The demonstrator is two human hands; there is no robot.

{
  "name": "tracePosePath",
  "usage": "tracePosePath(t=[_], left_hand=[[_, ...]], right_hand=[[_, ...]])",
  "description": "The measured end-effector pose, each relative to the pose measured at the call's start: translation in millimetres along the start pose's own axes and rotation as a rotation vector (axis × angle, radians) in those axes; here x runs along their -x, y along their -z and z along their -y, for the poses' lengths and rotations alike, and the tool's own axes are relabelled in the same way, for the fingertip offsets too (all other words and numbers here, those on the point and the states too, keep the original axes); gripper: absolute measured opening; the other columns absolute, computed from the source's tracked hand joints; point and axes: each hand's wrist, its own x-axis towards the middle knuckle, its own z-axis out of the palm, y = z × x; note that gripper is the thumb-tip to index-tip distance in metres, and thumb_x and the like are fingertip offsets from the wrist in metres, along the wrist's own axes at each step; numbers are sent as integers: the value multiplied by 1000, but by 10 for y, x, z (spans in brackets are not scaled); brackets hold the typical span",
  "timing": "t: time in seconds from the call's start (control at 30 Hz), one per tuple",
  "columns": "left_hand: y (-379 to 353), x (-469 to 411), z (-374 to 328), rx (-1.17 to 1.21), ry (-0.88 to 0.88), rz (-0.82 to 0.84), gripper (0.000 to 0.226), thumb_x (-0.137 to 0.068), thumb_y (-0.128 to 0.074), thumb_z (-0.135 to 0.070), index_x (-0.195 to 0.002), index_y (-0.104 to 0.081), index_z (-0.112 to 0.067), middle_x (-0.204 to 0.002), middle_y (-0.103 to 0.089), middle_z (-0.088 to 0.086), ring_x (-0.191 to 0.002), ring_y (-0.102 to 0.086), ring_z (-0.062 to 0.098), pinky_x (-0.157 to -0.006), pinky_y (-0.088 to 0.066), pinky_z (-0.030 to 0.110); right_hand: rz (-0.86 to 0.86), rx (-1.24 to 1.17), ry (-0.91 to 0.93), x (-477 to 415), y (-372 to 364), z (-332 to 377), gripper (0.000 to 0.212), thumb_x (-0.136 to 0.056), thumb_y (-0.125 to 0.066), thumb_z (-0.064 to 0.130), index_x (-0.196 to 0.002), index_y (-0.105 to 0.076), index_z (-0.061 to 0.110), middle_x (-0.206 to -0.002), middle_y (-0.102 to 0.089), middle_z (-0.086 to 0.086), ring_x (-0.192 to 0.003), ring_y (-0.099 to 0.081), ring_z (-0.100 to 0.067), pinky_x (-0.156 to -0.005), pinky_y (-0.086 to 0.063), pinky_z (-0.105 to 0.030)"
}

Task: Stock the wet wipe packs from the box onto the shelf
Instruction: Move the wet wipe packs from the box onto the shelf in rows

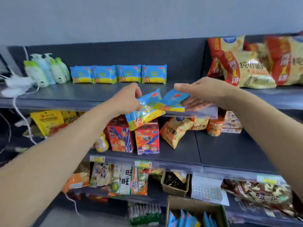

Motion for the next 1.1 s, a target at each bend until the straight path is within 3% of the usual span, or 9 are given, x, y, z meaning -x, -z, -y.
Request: tracePosePath(t=[0.13,0.23,0.4,0.5,0.57,0.63,0.8,0.97,1.1], left_hand=[[389,-256,152,95,52,-88,38,-77,-66,4,-106,-47,-13,-109,-49,4,-98,-49,17,-74,-48,35],[571,-501,348,156,67,-93,46,-77,-67,6,-119,-52,-6,-115,-56,10,-105,-55,22,-75,-44,29],[795,-923,681,154,29,-83,43,-80,-62,10,-121,-59,0,-122,-63,15,-98,-58,19,-85,-45,31],[929,-1232,896,155,12,-147,39,-81,-61,12,-118,-61,1,-118,-65,17,-92,-57,17,-82,-45,29],[1001,-1473,1055,119,18,-209,39,-81,-62,9,-118,-61,-1,-118,-65,15,-93,-58,19,-85,-47,31],[1030,-1725,1217,66,32,-232,40,-81,-63,6,-120,-61,-4,-121,-64,13,-103,-61,25,-92,-48,34],[896,-2310,1560,-21,59,-162,35,-81,-65,-2,-115,-64,-14,-123,-64,6,-113,-60,28,-100,-46,43],[731,-2820,1717,-32,22,-63,40,-83,-65,-4,-120,-61,-18,-134,-58,-1,-124,-52,25,-110,-36,43],[648,-3110,1730,-76,-16,-26,45,-84,-64,-4,-127,-57,-16,-139,-53,0,-131,-47,21,-113,-32,40]], right_hand=[[-57,93,91,-328,-10,255,42,-81,-72,27,-104,-67,-7,-97,-72,-23,-81,-68,-20,-83,-59,-34],[-149,152,76,-635,-34,414,25,-88,-57,4,-105,-65,-13,-76,-71,-14,-63,-65,-20,-61,-55,-20],[-284,365,66,-1170,-92,687,27,-89,-50,8,-103,-67,-9,-65,-63,-8,-64,-62,-27,-67,-52,-28],[-398,573,103,-1555,-144,811,29,-89,-50,15,-106,-66,-3,-85,-68,-15,-87,-67,-33,-75,-53,-35],[-449,649,118,-1827,-187,864,29,-90,-52,18,-108,-66,1,-98,-68,-17,-92,-64,-34,-62,-48,-32],[-454,711,104,-2109,-252,877,27,-91,-52,21,-108,-64,4,-96,-66,-14,-83,-60,-31,-49,-37,-25],[-402,862,29,-2661,-460,847,26,-93,-51,21,-113,-61,7,-109,-63,-11,-92,-60,-30,-66,-42,-30],[-359,939,-56,-3018,-502,775,11,-91,-50,15,-91,-57,6,-94,-57,-11,-78,-52,-28,-56,-37,-27],[-350,974,-101,-3195,-489,771,21,-93,-49,18,-107,-59,5,-94,-55,-9,-78,-51,-28,-51,-35,-25]])
